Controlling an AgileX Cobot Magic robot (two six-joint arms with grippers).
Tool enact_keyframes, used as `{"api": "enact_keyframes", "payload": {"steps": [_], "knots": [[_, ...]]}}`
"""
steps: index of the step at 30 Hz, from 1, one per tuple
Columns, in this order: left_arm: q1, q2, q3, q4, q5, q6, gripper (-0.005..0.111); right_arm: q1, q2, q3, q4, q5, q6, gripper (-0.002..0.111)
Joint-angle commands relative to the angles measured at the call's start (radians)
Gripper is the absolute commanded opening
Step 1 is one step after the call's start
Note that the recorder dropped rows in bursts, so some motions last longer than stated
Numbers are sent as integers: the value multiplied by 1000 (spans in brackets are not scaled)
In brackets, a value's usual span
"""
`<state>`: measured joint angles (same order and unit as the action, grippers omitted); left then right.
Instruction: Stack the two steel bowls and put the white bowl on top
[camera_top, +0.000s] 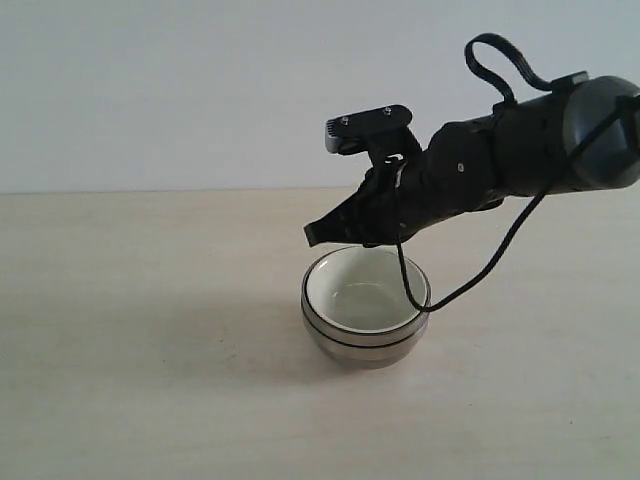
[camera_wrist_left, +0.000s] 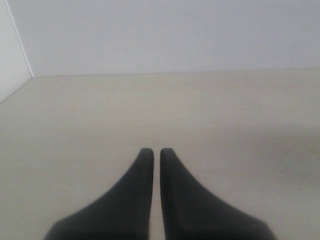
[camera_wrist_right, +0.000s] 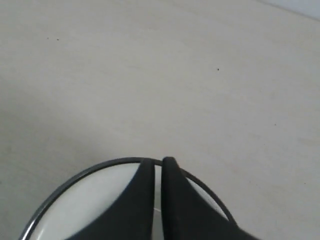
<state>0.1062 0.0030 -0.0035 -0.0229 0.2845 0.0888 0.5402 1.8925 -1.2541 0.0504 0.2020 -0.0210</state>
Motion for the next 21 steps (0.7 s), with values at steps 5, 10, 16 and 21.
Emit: {"api": "enact_keyframes", "payload": {"steps": [5,10,16,21], "knots": [[1,-3,3,-3,-6,-11,4,-2,-219,106,-15,-68,-48,0],[1,-3,3,-3,-6,-11,4,-2,-480,292,-9,-175,-48,0],[1,-3,3,-3,-6,-11,4,-2,-739,461,-7,-202,-12,0],[1,-3,3,-3,-6,-11,4,-2,-1098,644,-7,-202,59,0]]}}
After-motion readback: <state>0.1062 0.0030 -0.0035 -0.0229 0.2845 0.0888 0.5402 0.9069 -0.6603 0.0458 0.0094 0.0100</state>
